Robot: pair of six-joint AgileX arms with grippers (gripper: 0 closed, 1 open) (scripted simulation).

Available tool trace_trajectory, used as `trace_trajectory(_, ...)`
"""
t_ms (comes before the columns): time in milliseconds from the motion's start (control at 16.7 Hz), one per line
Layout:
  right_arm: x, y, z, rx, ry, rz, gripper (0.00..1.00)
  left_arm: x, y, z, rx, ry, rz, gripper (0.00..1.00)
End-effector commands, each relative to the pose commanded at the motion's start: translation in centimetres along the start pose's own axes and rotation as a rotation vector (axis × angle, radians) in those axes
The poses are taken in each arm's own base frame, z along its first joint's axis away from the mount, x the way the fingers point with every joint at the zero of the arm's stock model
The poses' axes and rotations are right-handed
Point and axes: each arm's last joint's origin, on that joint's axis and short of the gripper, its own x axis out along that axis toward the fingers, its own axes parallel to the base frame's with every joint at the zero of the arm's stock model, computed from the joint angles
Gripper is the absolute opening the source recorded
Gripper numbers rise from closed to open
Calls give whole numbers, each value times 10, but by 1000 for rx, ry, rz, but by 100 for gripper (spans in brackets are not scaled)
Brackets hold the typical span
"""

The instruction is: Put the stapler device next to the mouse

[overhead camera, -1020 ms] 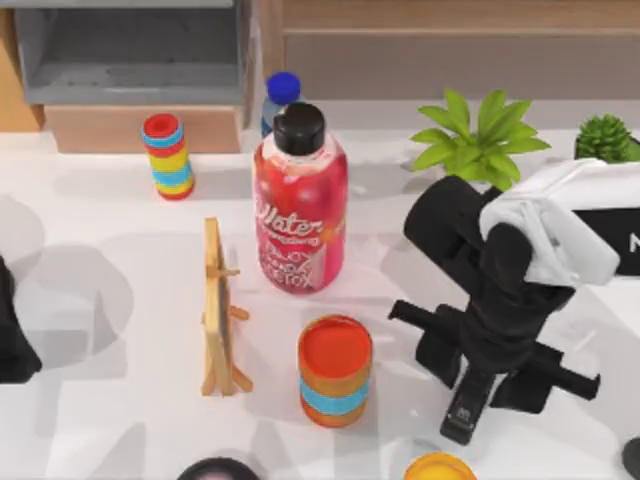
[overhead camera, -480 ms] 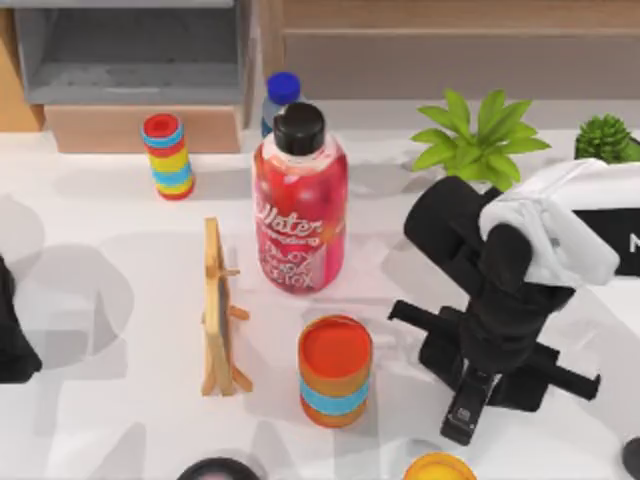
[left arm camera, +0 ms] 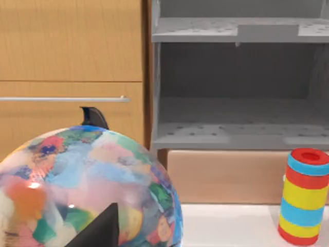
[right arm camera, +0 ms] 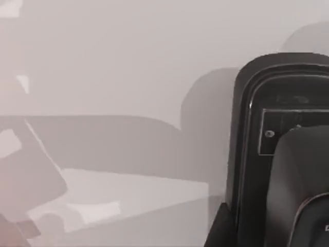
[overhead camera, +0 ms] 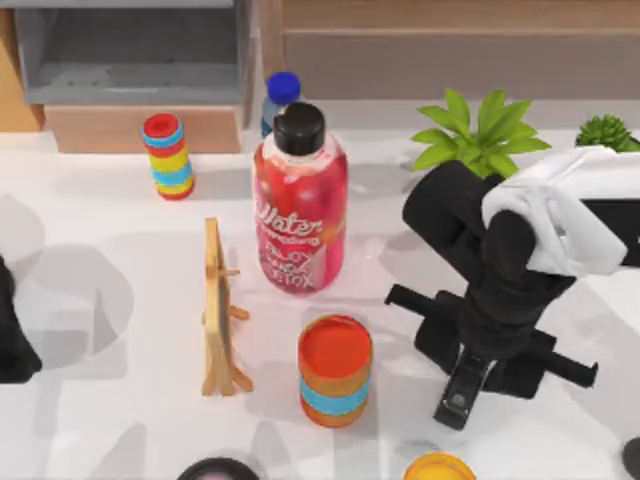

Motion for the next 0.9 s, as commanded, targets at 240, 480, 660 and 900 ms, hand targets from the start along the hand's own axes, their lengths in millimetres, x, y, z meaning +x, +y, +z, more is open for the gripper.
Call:
trace_trajectory(240,-17,-2,1,10,6,0,0,0,0,0,0,0,0,100)
trace_trajectory(480,-16,-4,-2,-4,27,-34,0,0,0,0,0,0,0,100)
trace_trajectory(660,-16,-4,-1,-2,27,-33,0,0,0,0,0,0,0,100)
trace_trajectory(900,-21,-9,18,-52,28,-23,0,0,0,0,0,0,0,100)
